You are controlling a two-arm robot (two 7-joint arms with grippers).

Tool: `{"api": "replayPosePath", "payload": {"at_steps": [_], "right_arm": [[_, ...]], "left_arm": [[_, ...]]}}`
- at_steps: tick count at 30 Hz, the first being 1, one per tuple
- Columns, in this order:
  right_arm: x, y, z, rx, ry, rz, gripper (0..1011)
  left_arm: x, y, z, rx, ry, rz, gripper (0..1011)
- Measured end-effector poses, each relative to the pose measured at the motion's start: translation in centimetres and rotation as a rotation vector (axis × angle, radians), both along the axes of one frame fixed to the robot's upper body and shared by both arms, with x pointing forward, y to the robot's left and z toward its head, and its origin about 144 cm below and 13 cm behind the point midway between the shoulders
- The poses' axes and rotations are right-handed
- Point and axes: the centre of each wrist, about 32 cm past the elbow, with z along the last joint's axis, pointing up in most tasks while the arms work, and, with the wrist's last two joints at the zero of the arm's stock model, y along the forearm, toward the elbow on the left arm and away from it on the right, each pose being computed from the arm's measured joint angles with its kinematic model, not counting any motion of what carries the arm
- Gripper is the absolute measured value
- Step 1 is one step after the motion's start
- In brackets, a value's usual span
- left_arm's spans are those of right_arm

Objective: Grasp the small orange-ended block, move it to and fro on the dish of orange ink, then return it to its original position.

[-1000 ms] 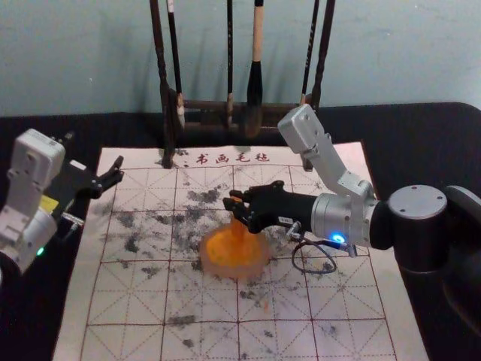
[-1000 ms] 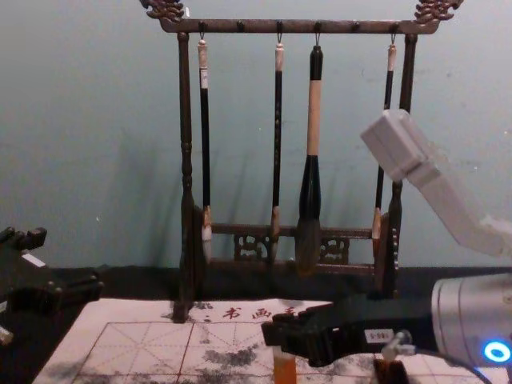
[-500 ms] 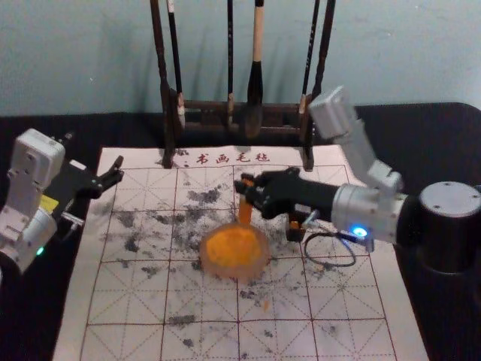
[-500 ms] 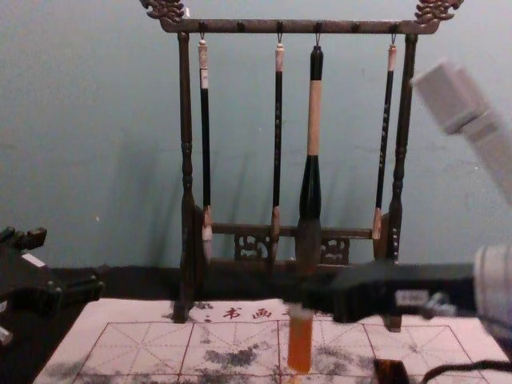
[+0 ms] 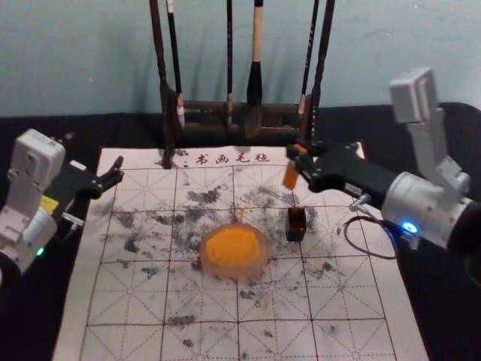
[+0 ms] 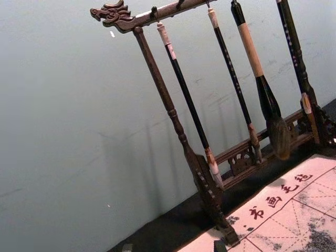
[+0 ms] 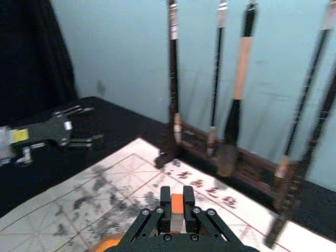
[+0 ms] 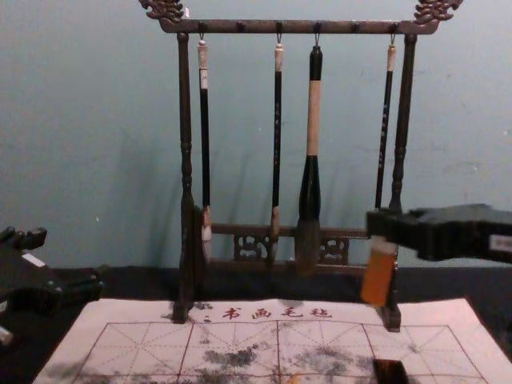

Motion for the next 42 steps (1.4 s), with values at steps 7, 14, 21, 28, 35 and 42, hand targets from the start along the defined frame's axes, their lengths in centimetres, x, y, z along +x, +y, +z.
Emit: {"api": "replayPosePath", "payload": {"at_steps": [7, 14, 21, 28, 35, 42], "right_arm": [[-1.7, -1.0, -0.6, 0.006, -0.01, -0.071, 144], [-2.7, -1.1, -1.7, -0.002, 0.005, -0.096, 144], [-3.1, -0.8, -2.8, -0.008, 0.018, -0.11, 144], [-3.3, -0.4, -3.5, -0.008, 0.033, -0.118, 144], [-3.3, -0.2, -4.1, -0.013, 0.054, -0.124, 144], [-3.1, -0.1, -4.3, -0.013, 0.063, -0.13, 144]], "left_arm": [[0.0, 0.0, 0.0, 0.0, 0.0, 0.0, 1001], [0.0, 0.0, 0.0, 0.0, 0.0, 0.0, 1001], [0.0, 0.0, 0.0, 0.0, 0.0, 0.0, 1001], [0.0, 0.0, 0.0, 0.0, 0.0, 0.0, 1001], [0.0, 0.0, 0.0, 0.0, 0.0, 0.0, 1001], [0.0, 0.0, 0.0, 0.0, 0.0, 0.0, 1001]]}}
